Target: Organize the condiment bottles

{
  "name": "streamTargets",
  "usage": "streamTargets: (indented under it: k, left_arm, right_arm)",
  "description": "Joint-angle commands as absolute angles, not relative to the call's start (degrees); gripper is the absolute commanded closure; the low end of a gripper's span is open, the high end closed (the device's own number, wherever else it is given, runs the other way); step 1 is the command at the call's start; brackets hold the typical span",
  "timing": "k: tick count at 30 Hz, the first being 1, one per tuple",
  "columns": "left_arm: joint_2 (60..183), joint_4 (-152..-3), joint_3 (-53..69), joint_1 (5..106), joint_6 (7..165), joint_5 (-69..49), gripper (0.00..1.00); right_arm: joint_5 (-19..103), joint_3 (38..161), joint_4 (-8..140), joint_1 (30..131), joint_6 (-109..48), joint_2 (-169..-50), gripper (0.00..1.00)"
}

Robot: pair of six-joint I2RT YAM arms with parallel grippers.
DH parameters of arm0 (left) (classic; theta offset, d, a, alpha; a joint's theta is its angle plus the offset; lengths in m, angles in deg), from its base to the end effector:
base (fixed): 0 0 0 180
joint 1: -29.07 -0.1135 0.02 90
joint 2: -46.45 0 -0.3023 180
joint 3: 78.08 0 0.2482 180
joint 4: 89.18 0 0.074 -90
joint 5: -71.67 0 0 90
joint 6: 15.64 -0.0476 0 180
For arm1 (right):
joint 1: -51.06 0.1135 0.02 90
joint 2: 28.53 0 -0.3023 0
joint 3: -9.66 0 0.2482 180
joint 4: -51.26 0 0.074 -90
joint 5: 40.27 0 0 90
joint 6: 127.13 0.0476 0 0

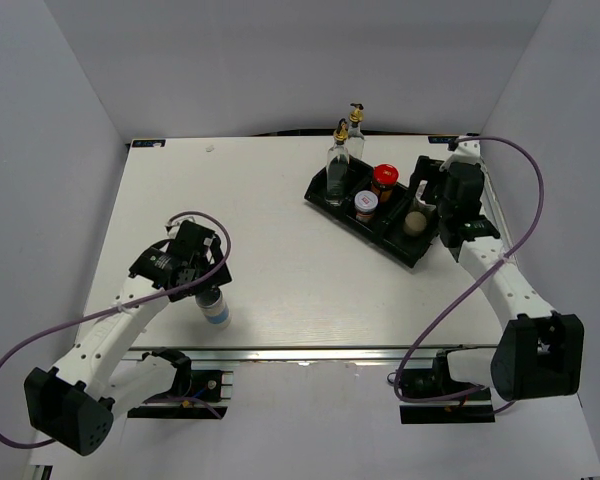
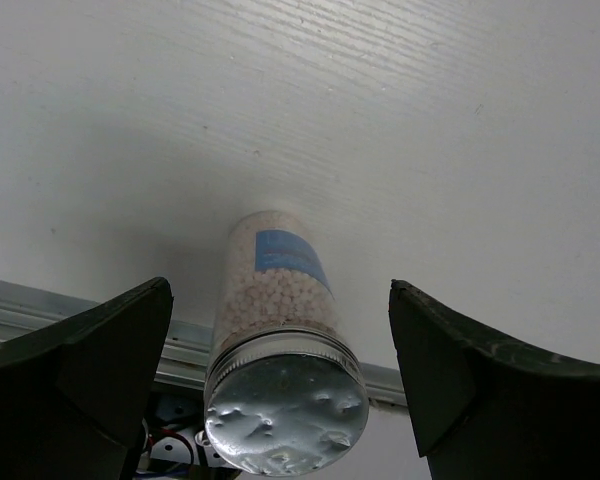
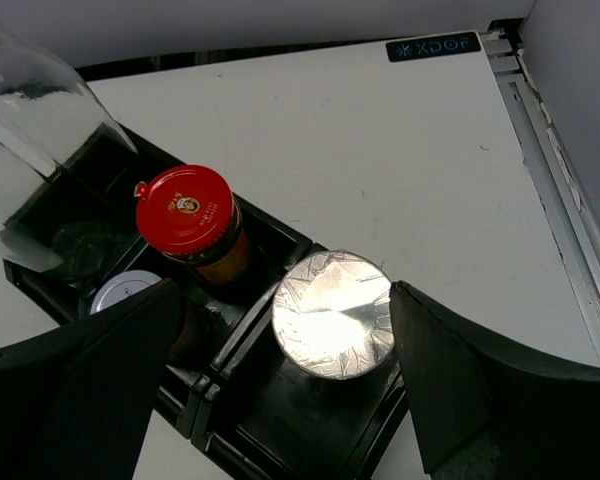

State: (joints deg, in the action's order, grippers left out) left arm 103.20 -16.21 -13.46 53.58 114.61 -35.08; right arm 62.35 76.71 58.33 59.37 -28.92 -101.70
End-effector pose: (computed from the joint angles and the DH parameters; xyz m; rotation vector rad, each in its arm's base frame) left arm 0.1426 -0.0499 0.2918 -0.4434 2.5854 0.0160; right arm 0.2949 0.0326 0.3489 0.1552 1.7886 0.0080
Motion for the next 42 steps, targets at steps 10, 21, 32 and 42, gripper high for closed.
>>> streamTargets:
  k: [10, 21, 32, 42]
  left_arm:
    - [104.7, -8.8, -13.3, 53.5, 112.1, -28.6, 0.02]
    - [105.6, -10.0, -11.7, 53.5, 112.2, -21.3, 0.35]
    - [108.4, -14.9, -3.5, 56.3, 111.5, -24.3, 0.88]
    - [127.1, -33.9, 15.2, 73.9, 106.9, -26.9, 1.00]
  right_arm:
    - [64.3, 76.4, 58.6, 59.1, -29.0, -94.7, 0.11]
    - [68.4, 75.8, 59.5, 59.2, -29.0, -93.7, 0.11]
    - [77.7, 74.4, 61.8, 56.8, -23.9, -90.4, 0.11]
    - [67.8, 69.6, 64.1, 39.1, -18.5, -86.7, 0.11]
